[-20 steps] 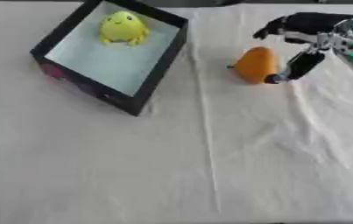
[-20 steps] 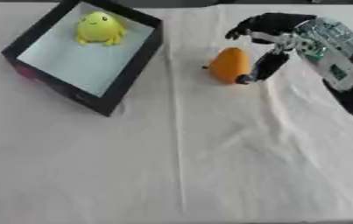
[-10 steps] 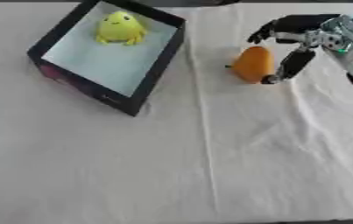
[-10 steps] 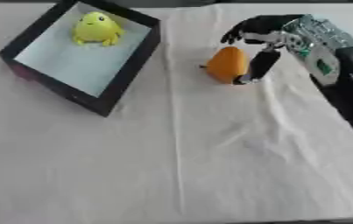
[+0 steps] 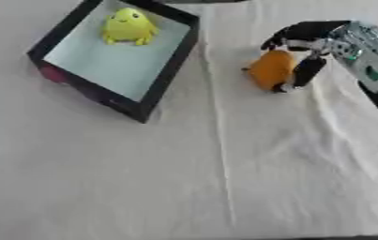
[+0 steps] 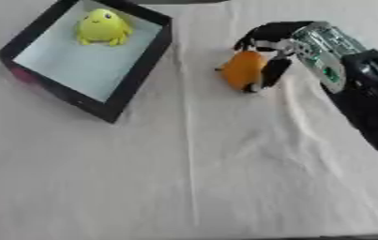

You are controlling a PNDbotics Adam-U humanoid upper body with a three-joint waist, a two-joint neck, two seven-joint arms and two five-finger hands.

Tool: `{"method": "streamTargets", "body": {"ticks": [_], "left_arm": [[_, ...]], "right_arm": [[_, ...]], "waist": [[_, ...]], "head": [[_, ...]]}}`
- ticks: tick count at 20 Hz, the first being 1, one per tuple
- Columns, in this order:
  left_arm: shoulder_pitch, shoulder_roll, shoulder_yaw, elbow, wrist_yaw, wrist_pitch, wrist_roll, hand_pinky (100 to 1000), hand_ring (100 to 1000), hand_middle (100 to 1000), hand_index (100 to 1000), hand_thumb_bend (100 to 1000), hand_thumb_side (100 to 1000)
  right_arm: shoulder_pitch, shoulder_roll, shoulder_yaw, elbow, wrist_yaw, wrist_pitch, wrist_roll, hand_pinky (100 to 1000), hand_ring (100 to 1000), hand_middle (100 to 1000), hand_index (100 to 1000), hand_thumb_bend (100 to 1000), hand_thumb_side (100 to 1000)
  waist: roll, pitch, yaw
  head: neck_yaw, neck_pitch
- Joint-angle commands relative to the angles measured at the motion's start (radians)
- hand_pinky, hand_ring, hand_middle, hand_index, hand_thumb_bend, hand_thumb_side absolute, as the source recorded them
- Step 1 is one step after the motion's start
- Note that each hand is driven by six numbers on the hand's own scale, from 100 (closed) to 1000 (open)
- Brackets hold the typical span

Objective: Pick up objects on the table and place them in the box.

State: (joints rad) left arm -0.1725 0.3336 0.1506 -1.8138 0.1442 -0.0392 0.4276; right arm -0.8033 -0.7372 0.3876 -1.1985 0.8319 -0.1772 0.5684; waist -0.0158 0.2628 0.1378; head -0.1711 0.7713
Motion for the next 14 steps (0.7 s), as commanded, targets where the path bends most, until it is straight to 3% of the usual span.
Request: {"method": "streamTargets", "body": {"ticks": [1,3,6,10,14], "left_arm": [[-0.006,0.014,0.001,-0.015,-0.001,0.0,-0.005,808,581,773,781,448,644],[-0.005,0.014,0.001,-0.015,0.0,-0.001,-0.005,809,581,773,781,447,644],[-0.005,0.014,0.002,-0.015,0.0,-0.001,-0.005,809,581,773,781,446,644],[-0.004,0.015,0.002,-0.015,0.0,-0.001,-0.005,809,580,773,780,443,645],[-0.004,0.016,0.003,-0.014,-0.001,0.0,-0.005,809,580,772,780,440,646]], "right_arm": [[-0.016,-0.008,-0.011,0.024,0.037,0.002,-0.016,893,854,789,923,469,294],[-0.017,-0.002,-0.014,0.035,0.048,0.007,-0.027,884,830,738,905,442,252],[-0.015,0.0,-0.02,0.034,0.037,0.022,-0.049,861,775,597,793,408,156],[-0.001,-0.015,-0.027,-0.007,-0.006,0.058,-0.091,828,707,510,692,416,202],[0.018,-0.04,-0.025,-0.072,-0.063,0.075,-0.115,808,648,470,639,410,169]], "waist": [[0.003,-0.01,0.001],[0.004,-0.01,0.001],[0.005,-0.011,0.0],[0.003,-0.012,-0.002],[0.001,-0.015,-0.003]], "head": [[-0.002,-0.001],[-0.003,-0.001],[-0.002,-0.001],[0.001,-0.001],[0.003,-0.001]]}}
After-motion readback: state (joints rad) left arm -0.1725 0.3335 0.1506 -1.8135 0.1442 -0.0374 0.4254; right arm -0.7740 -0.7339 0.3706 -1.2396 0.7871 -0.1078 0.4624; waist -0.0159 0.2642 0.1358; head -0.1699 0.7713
